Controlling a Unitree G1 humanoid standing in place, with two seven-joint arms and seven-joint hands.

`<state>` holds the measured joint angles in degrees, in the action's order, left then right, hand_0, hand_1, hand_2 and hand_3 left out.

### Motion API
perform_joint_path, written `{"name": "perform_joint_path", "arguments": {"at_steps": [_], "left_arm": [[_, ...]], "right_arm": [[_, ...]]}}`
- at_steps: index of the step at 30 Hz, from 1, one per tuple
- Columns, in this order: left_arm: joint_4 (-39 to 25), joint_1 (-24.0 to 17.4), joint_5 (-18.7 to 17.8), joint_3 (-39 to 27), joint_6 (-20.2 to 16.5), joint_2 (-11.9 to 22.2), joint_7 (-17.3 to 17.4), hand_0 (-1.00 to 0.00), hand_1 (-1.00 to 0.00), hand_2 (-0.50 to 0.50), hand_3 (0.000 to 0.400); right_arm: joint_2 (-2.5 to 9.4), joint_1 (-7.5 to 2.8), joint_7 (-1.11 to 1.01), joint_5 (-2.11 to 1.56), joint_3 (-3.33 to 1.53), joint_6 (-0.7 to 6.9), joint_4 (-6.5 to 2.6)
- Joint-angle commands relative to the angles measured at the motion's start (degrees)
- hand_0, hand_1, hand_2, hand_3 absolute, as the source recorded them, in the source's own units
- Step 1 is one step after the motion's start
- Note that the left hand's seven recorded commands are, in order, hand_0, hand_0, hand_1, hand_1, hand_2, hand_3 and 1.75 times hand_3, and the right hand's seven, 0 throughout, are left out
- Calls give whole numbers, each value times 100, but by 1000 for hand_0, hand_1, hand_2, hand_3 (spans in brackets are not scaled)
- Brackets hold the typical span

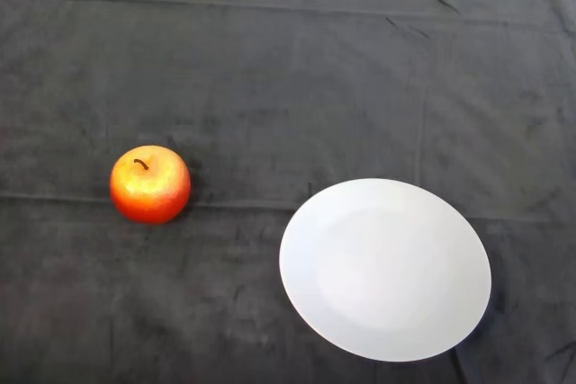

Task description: Move the apple to the plate

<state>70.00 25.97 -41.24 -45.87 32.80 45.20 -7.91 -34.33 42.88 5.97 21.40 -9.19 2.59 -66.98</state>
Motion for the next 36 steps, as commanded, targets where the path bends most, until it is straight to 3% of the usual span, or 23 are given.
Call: {"name": "perform_joint_path", "arguments": {"at_steps": [1, 13, 21, 26, 36], "left_arm": [[-239, -9, 233, 17, -79, -101, -60, 0, 0, 0, 0], [-276, 139, 409, 97, -94, -114, -107, 0, 0, 0, 0], [-349, 454, 716, 417, -50, -341, -90, 0, 0, 0, 0], [-395, 643, 992, 751, -107, -495, 129, 0, 0, 0, 0], [-427, 765, 1432, 1277, -255, -514, 888, 0, 0, 0, 0]], "right_arm": [[-35, -68, 6, -25, 38, -46, -89], [-35, -70, 6, -26, 37, -45, -86], [-36, -72, 5, -27, 37, -43, -82], [-36, -75, 5, -28, 37, -41, -76], [-36, -84, 3, -31, 39, -34, -59]]}}
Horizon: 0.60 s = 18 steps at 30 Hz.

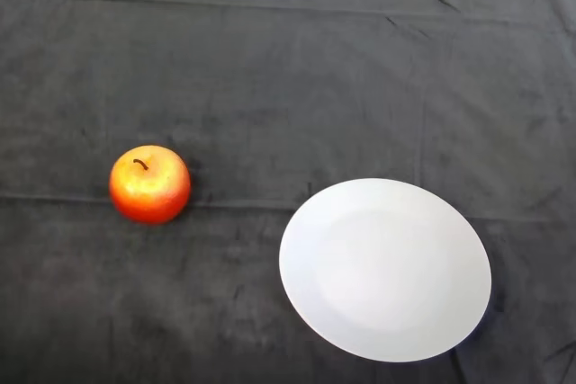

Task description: Move the apple to the plate

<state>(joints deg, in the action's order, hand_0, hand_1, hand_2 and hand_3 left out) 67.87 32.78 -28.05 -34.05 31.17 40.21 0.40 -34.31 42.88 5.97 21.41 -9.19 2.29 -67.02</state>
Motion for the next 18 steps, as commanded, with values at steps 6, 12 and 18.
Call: {"name": "perform_joint_path", "arguments": {"at_steps": [6, 12, 18], "left_arm": [[-217, 194, 357, 363, -61, -107, 363, 0, 0, 0, 0], [-210, 309, 606, 637, 16, -293, 613, 0, 0, 0, 0], [-196, 422, 866, 926, 79, -517, 811, 0, 0, 0, 0]], "right_arm": [[-39, -90, 2, -33, 40, 0, -45], [-39, -95, 0, -35, 41, 5, -34], [-40, -100, -1, -36, 42, 9, -24]]}}
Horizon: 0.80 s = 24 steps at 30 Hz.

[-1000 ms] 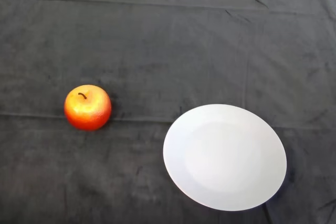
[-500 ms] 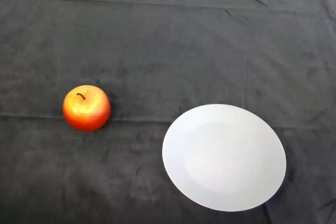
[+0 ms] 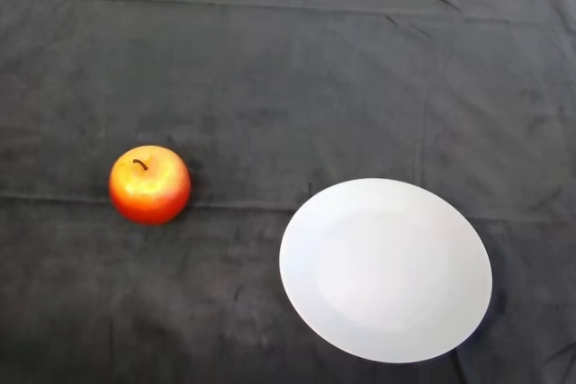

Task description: Move the apple to the plate

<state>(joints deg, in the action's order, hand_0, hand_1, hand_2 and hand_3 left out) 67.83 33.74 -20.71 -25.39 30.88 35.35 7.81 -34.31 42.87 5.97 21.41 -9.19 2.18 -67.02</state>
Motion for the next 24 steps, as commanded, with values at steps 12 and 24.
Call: {"name": "perform_joint_path", "arguments": {"at_steps": [12, 24], "left_arm": [[-203, 526, 689, 679, 221, -496, 431, 0, 0, 0, 0], [-313, 585, 1119, 1201, 294, -916, 777, 0, 0, 0, 0]], "right_arm": [[-40, -109, -4, -39, 43, 29, -5], [-41, -118, -7, -41, 45, 38, 14]]}}
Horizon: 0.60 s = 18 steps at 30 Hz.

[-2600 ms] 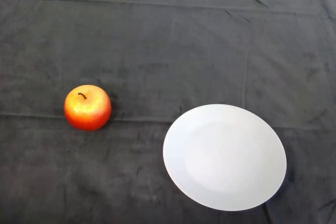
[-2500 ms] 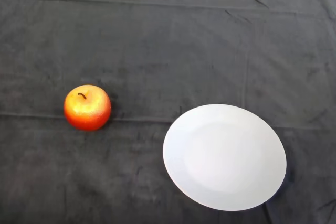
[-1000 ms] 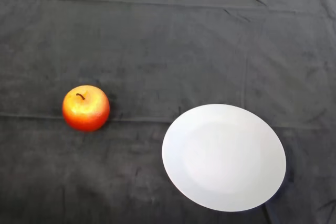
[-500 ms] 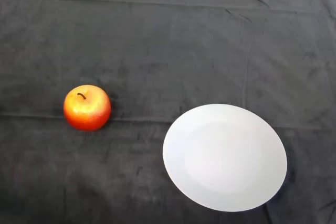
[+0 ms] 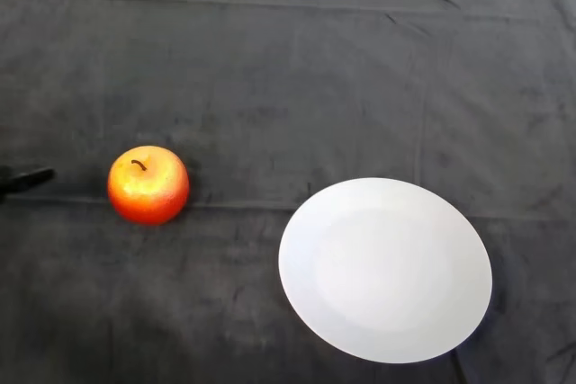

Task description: Move the apple to the plate

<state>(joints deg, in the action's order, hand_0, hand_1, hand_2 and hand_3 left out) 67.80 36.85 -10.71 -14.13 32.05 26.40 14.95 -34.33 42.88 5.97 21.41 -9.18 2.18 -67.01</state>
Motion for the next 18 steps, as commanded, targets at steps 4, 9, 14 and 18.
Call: {"name": "perform_joint_path", "arguments": {"at_steps": [4, 9, 14, 18], "left_arm": [[-352, 283, 218, 208, 175, -129, 163, 0, 0, 0, 0], [-409, 273, 313, 349, 170, -246, 289, 0, 0, 0, 0], [-451, 256, 394, 474, 153, -357, 387, 0, 0, 0, 0], [-483, 264, 449, 567, 104, -435, 454, 0, 0, 0, 0]], "right_arm": [[-40, -121, -8, -42, 46, 42, 19], [-40, -125, -9, -43, 47, 46, 26], [-40, -128, -11, -44, 47, 49, 33], [-40, -131, -12, -44, 48, 52, 39]]}}
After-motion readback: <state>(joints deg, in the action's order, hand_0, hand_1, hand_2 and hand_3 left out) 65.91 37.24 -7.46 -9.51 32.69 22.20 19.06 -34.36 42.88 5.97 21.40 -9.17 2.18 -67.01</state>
